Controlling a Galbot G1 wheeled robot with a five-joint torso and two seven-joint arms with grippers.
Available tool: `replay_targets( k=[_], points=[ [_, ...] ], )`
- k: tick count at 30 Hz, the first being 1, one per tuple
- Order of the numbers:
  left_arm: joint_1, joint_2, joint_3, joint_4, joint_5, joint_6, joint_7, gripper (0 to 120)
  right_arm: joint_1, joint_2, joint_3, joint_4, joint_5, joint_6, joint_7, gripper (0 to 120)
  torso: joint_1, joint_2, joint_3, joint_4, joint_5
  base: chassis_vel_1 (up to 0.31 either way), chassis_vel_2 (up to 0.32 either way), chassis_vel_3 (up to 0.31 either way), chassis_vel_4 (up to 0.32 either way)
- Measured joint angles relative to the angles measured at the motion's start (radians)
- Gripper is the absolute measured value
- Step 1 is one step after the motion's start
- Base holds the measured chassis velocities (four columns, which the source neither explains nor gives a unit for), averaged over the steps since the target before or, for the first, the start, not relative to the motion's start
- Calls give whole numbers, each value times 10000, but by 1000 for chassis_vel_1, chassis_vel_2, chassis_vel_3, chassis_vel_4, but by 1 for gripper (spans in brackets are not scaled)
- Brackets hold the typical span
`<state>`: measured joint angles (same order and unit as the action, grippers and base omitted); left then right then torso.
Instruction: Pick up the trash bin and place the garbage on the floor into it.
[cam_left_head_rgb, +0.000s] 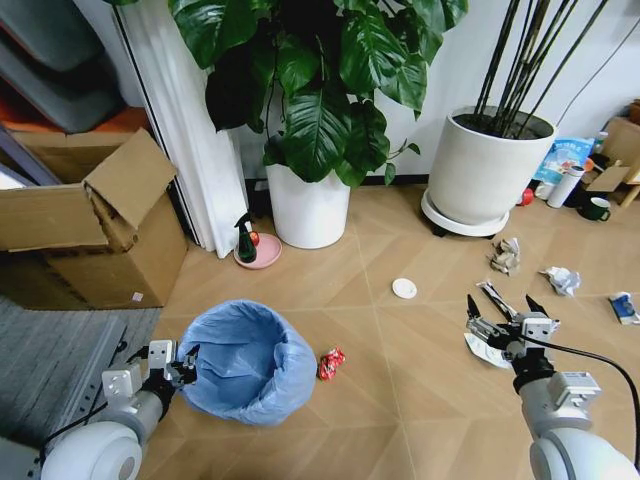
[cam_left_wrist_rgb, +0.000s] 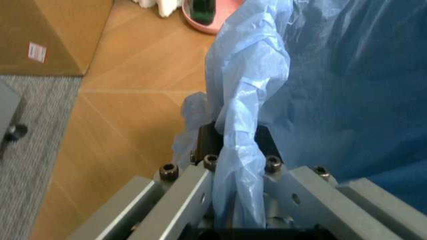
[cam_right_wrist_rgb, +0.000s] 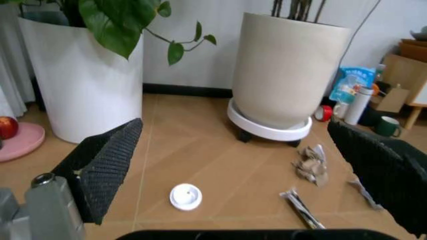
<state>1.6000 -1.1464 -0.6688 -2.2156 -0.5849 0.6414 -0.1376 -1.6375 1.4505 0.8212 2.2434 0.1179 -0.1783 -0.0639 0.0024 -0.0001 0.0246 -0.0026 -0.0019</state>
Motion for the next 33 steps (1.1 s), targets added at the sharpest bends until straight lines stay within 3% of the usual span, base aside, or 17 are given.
replay_targets(
  k=[13,17,19,20,23,25,28,33],
  points=[
    [27,-28,-128,129,21,-61,111,0,55,-91,-370,-373,-167,29,-5,100,1,0,0,-1,-1,-72,148,75,-142],
    [-110,22,-383,473,41,-159,343,0,345,-539,-868,-1191,-1,43,-231,100,-1,0,-2,5,1,0,0,0,0],
    [-563,290,-350,962,-10,-188,459,0,472,-1095,-1246,-2060,509,139,-668,100,-1,0,-2,-6,-4,0,0,0,0],
    [-563,290,-350,962,-10,-188,459,0,472,-1095,-1246,-2060,509,139,-668,100,-1,0,-2,-6,-4,0,0,0,0],
    [-692,404,-381,1176,-169,-198,476,0,877,-2099,-1993,-3167,1115,233,-1474,100,-1,0,-1,2,5,0,0,0,0],
    [-730,426,-362,1211,-186,-201,475,0,987,-2432,-2190,-3394,1204,248,-1719,100,-1,0,-1,-5,1,0,0,0,0],
    [-768,352,-348,1232,-224,-204,416,0,1827,-4167,-3247,-4448,1346,230,-3095,100,-1,0,-2,2,-4,0,0,0,0],
    [-779,232,-371,1196,-226,-204,242,0,3082,-5128,-4824,-5707,1484,240,-4095,100,0,1,-1,0,-1,0,0,0,0]
  ],
)
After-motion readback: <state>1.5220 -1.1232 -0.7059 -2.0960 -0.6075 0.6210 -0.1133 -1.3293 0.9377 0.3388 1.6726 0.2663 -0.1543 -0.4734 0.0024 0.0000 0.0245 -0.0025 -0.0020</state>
